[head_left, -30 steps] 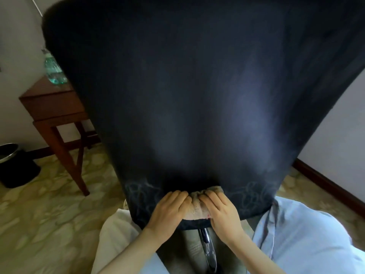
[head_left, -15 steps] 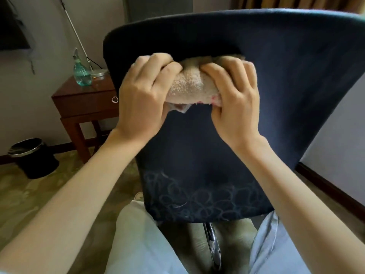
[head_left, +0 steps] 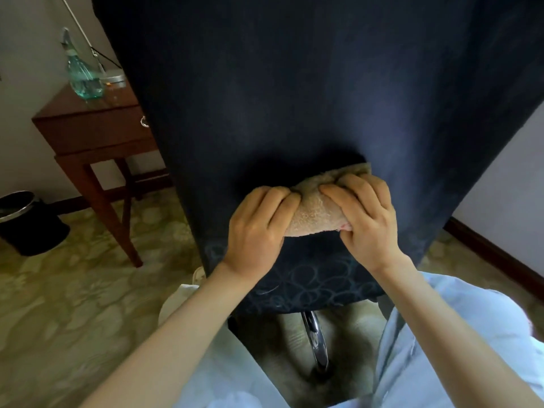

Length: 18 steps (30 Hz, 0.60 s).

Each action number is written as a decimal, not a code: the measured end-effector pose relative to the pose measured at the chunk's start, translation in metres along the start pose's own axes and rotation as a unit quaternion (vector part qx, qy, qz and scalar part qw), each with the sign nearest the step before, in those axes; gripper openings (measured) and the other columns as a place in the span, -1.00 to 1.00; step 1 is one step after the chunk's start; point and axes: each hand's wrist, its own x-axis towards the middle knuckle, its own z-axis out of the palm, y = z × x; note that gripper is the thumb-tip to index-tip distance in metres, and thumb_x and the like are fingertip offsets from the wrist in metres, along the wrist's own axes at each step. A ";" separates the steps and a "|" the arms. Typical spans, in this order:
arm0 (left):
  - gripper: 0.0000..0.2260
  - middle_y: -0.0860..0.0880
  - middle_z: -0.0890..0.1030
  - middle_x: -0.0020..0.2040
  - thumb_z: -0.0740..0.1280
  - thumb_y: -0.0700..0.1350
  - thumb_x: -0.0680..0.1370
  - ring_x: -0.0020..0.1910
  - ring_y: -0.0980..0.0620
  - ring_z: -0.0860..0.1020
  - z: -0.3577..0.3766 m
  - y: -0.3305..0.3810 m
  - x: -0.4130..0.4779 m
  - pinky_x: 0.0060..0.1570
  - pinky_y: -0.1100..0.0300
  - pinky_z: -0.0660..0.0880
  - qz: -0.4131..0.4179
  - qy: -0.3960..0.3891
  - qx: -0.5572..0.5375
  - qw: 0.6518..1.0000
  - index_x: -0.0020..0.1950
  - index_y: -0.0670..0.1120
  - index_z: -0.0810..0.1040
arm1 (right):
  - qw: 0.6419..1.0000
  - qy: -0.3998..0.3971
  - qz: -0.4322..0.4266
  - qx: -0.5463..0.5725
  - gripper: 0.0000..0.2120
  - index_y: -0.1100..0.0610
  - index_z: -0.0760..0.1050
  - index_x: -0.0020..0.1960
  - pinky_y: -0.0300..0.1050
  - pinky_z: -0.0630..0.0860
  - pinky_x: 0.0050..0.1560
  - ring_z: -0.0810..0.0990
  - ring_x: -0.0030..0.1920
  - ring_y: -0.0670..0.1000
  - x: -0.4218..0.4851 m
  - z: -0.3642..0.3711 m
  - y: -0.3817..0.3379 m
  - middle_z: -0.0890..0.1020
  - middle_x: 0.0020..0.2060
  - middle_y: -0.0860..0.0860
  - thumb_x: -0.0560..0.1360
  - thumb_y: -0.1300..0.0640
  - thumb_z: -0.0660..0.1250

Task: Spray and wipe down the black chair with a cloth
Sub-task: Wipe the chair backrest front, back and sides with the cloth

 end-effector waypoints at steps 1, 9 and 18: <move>-0.86 -0.13 0.64 -0.13 0.34 -0.38 0.52 -0.16 -0.09 0.58 0.004 0.002 0.000 -0.11 0.16 0.54 -0.003 0.011 0.000 1.000 -0.03 -0.23 0.67 | 1.000 0.005 0.008 0.003 -0.69 0.24 0.64 0.08 -0.16 0.37 0.20 0.44 0.06 0.13 -0.002 0.001 0.001 0.49 0.07 0.07 0.61 0.24 0.11; -0.88 -0.07 0.62 -0.18 0.36 -0.34 0.53 -0.19 -0.04 0.58 0.036 0.020 -0.045 -0.16 0.13 0.54 0.031 -0.025 0.001 0.999 -0.08 -0.17 0.68 | 0.994 -0.057 0.086 0.018 -0.71 0.15 0.48 0.17 -0.21 0.27 0.30 0.44 0.09 0.15 -0.079 0.006 0.000 0.47 0.09 0.07 0.50 0.31 0.18; -0.75 -0.07 0.58 -0.16 0.50 -0.37 0.32 -0.23 -0.04 0.54 0.060 0.046 -0.124 -0.21 0.14 0.54 -0.048 -0.225 -0.055 0.972 -0.06 -0.17 0.64 | 0.948 -0.272 0.164 -0.013 -0.47 0.17 0.51 0.11 -0.11 0.47 0.03 0.42 0.09 0.09 -0.164 0.010 -0.017 0.58 0.03 0.09 0.19 0.46 0.49</move>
